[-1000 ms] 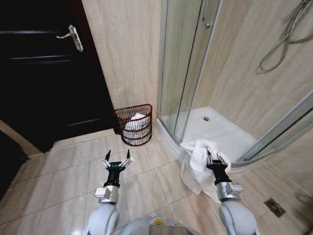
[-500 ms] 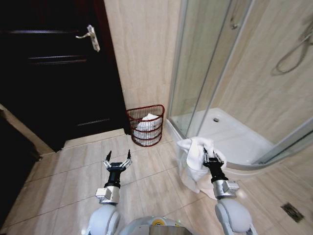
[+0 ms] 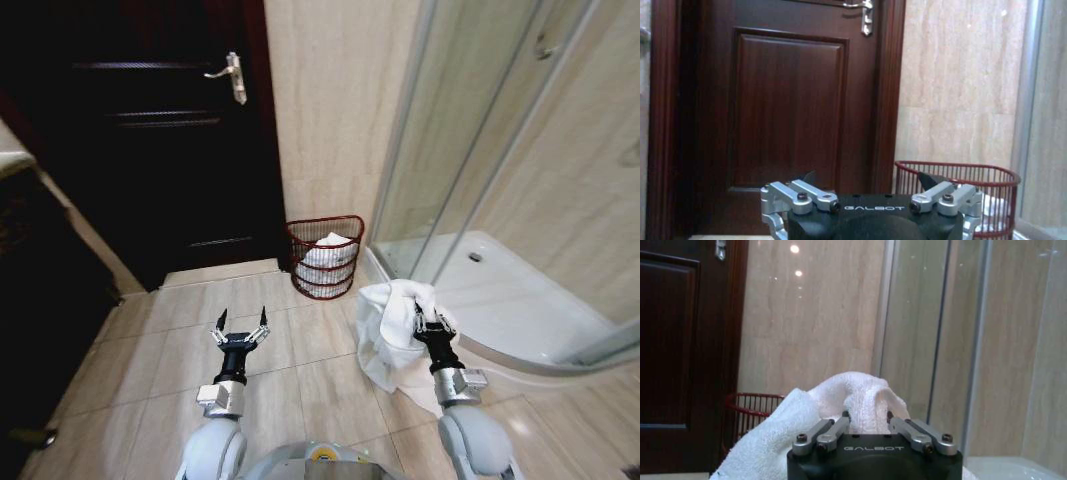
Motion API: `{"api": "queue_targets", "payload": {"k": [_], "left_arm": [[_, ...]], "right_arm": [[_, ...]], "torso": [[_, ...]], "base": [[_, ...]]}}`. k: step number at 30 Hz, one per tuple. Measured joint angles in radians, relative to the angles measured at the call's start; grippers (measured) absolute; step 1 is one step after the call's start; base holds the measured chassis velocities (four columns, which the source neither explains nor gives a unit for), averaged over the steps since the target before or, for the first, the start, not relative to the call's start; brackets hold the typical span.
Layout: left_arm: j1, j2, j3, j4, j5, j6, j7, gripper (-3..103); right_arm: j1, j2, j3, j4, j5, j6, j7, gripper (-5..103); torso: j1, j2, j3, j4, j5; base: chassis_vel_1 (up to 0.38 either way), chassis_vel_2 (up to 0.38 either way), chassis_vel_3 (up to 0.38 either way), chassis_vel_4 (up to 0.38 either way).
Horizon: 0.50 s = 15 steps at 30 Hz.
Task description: Discard the used towel into the hamper.
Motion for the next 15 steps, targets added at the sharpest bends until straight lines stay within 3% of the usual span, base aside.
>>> {"api": "queue_targets", "payload": {"k": [15], "left_arm": [[-0.001,-0.001,0.01,-0.005,0.009,0.008,-0.005,100]], "right_arm": [[-0.012,0.001,0.005,0.016,0.004,0.009,0.019,17]], "torso": [[0.015,0.052,0.038,0.0001,0.0]], "base": [[0.0,0.0,0.0,0.0]]}}
